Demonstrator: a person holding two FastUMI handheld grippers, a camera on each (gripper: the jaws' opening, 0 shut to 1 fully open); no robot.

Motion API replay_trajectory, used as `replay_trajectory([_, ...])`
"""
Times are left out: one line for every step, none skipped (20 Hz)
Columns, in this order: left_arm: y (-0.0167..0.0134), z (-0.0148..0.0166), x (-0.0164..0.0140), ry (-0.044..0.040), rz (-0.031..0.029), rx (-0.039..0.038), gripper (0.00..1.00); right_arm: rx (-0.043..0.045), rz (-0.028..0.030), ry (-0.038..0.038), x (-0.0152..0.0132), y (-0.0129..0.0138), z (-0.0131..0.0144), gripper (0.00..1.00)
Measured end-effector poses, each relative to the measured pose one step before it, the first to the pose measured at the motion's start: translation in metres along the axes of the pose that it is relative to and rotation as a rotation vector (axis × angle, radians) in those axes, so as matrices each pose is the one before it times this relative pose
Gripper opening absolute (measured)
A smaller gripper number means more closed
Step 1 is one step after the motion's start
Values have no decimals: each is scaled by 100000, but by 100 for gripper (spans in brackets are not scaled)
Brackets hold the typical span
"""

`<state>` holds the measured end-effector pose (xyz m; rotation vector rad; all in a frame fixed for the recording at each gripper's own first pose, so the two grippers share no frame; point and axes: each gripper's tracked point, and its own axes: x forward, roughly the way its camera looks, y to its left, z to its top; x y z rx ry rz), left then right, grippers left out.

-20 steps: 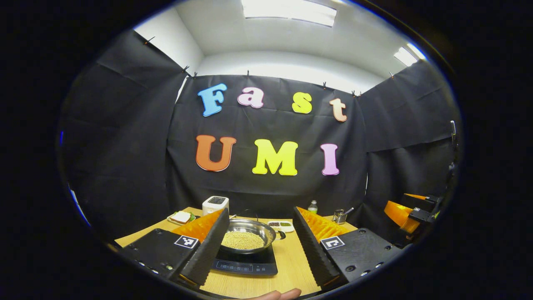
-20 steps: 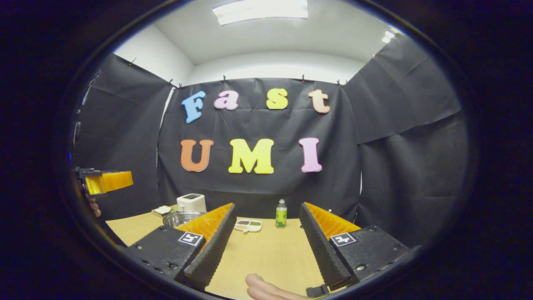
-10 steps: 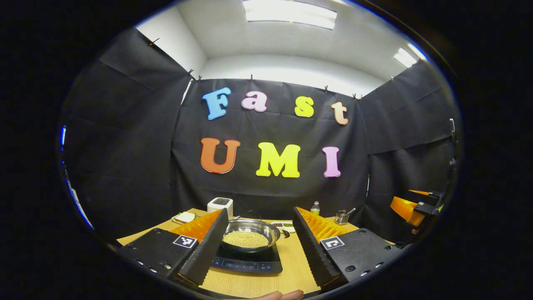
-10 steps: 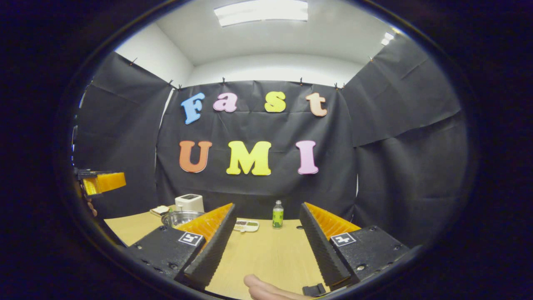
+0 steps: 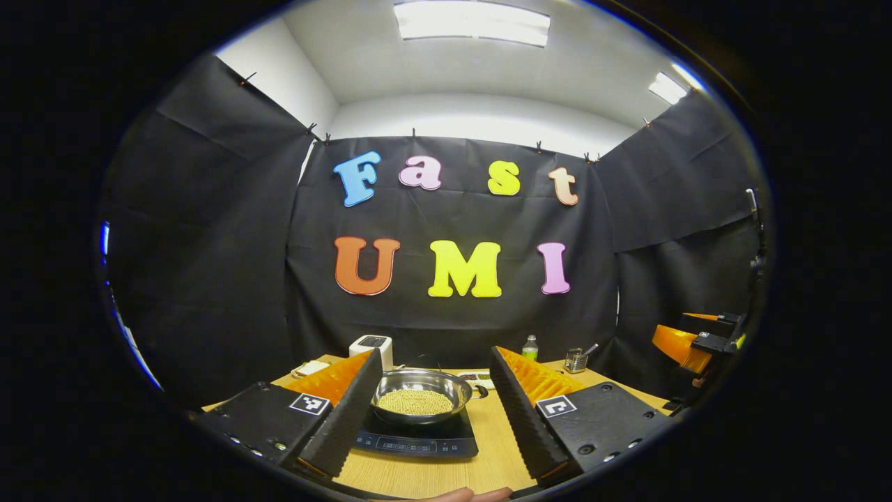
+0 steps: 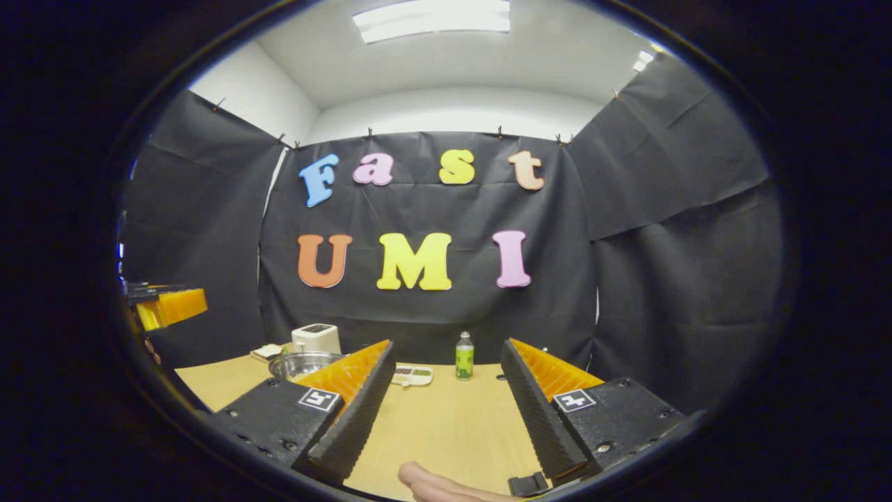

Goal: First push the handle of the pot to place it horizontally, then grasp the pot with both hands and set it on the induction cooktop.

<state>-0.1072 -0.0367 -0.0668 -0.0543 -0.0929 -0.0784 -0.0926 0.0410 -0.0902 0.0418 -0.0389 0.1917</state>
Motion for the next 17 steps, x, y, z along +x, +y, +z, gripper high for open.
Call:
replay_trajectory([-102,-40,-17,85,-579,35,92,396,-796,-665,36,-196,98,96])
replay_trajectory([-123,-14,-18,101,-338,221,92,254,-657,-380,-9,-159,-9,96])
replay_trajectory([24,-7,0,-17,-76,230,92,148,-664,139,18,-120,49,96])
replay_trajectory([81,46,24,112,641,-132,92,398,-265,95,111,3,-101,96])
replay_trajectory([-58,18,-4,134,554,-485,92,484,34,238,64,51,-34,96])
replay_trajectory([-374,87,53,-107,-651,-323,92,460,302,402,193,102,-202,96])
replay_trajectory([-404,54,-14,-23,-957,-176,92,410,454,555,120,76,-168,96])
replay_trajectory([-376,-177,0,64,-857,222,92,316,460,794,122,7,-244,96])
replay_trajectory([-148,-12,-4,223,-710,681,92,491,249,695,69,-34,-148,96])
replay_trajectory([-147,-61,79,112,-276,962,92,359,141,421,120,-68,-80,96])
replay_trajectory([0,-118,-27,90,307,923,92,237,-60,312,109,-83,-40,96])
replay_trajectory([100,-19,-36,-238,895,617,92,-8,-545,453,95,-229,-169,96])
replay_trajectory([147,-53,19,-291,1245,337,92,-249,-292,304,33,-139,-82,96])
replay_trajectory([20,57,-14,-189,486,-108,92,-102,-170,-20,77,-10,84,96])
replay_trajectory([-222,11,17,-10,-217,-368,92,-58,5,-121,27,-4,119,96])
replay_trajectory([-259,-57,49,183,-550,-492,92,46,243,-187,15,92,-22,96])
replay_trajectory([-203,-162,12,298,-644,-200,92,186,269,-65,15,43,-23,96])
